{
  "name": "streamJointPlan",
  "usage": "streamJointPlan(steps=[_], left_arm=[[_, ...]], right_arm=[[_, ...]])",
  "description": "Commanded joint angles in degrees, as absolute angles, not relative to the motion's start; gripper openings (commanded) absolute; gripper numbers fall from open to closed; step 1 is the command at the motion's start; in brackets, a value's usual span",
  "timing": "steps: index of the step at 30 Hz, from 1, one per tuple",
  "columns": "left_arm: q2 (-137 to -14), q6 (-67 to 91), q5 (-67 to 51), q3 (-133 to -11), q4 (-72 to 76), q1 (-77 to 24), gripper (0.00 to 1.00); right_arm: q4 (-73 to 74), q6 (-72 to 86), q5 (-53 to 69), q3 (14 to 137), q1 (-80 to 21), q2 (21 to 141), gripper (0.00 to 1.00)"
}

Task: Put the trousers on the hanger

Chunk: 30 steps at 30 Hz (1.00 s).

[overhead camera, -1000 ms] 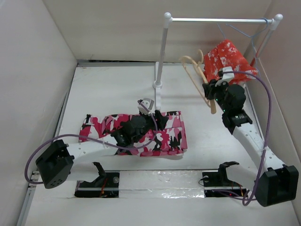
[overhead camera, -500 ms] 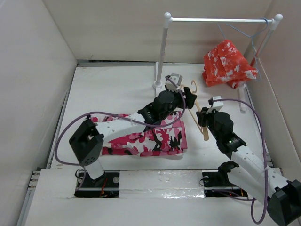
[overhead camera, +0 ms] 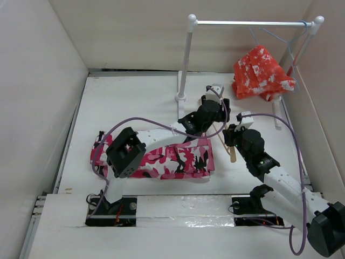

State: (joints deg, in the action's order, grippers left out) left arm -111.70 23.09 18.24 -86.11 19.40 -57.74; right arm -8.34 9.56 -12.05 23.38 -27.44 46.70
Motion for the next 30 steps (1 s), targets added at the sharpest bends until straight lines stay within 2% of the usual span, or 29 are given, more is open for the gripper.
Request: streamJointPlan(steps=[1, 5, 6, 7, 8, 9, 10, 11, 12, 13, 15, 16, 19, 25, 27, 30], left_arm=[[-112.67, 21.01, 22.14, -92.62, 18.99, -57.83, 0.57], [-114.61, 20.39, 24.25, -94.30, 18.19, -57.83, 0.48], [-115.04, 20.13, 24.34, -94.57, 17.93, -57.83, 0.39], [-115.14, 20.13, 24.35, -94.57, 17.67, -57.83, 0.35], [-114.96, 20.30, 24.17, -93.96, 17.67, -57.83, 0.26], [-114.70, 20.48, 24.26, -93.96, 17.93, -57.83, 0.26], [-114.52, 20.83, 24.34, -92.56, 18.36, -57.83, 0.16], [-114.26, 21.35, 24.69, -91.94, 18.72, -57.83, 0.11], [-113.82, 21.53, 24.96, -91.50, 18.89, -57.83, 0.06], [-113.38, 21.71, 25.13, -90.54, 18.72, -57.83, 0.00], [-111.11, 23.28, 26.10, -88.34, 20.03, -57.83, 0.00], [-110.05, 23.90, 26.36, -84.33, 21.52, -57.83, 0.00], [-105.92, 28.11, 26.46, -76.68, 26.01, -57.83, 0.00], [-98.80, 42.07, 24.17, -60.94, 36.46, -58.97, 0.00], [-97.83, 45.07, 24.87, -58.98, 37.18, -59.68, 0.00], [-94.94, 50.08, 26.89, -54.07, 41.29, -62.04, 0.00]], right_arm=[[-10.46, 10.46, -13.71, 23.91, -28.65, 47.02, 0.00], [-8.44, 10.63, -15.55, 24.17, -30.32, 46.06, 0.00], [-8.70, 10.90, -16.25, 23.65, -30.32, 45.71, 0.00], [-8.70, 10.99, -16.43, 23.38, -30.32, 45.70, 0.00], [-9.22, 11.16, -16.70, 23.12, -30.32, 45.70, 0.00], [-9.14, 11.16, -16.79, 23.12, -30.32, 45.70, 0.00], [-8.79, 11.16, -16.87, 23.20, -30.32, 45.62, 0.02], [-7.66, 11.25, -16.96, 23.73, -30.84, 45.09, 0.05], [-7.21, 11.34, -17.31, 23.99, -30.85, 44.83, 0.09], [-6.86, 11.25, -17.40, 24.08, -30.85, 44.65, 0.24], [-6.24, 11.34, -17.23, 24.26, -30.85, 43.95, 0.43], [-5.89, 11.42, -17.05, 24.26, -30.85, 43.60, 0.59], [-3.00, 11.34, -14.95, 24.96, -30.85, 41.49, 0.79], [2.55, 11.07, -9.51, 24.61, -31.38, 35.43, 0.80], [2.72, 11.07, -8.01, 24.00, -31.38, 34.20, 0.78], [4.74, 10.99, -5.54, 23.64, -31.38, 33.05, 0.56]])
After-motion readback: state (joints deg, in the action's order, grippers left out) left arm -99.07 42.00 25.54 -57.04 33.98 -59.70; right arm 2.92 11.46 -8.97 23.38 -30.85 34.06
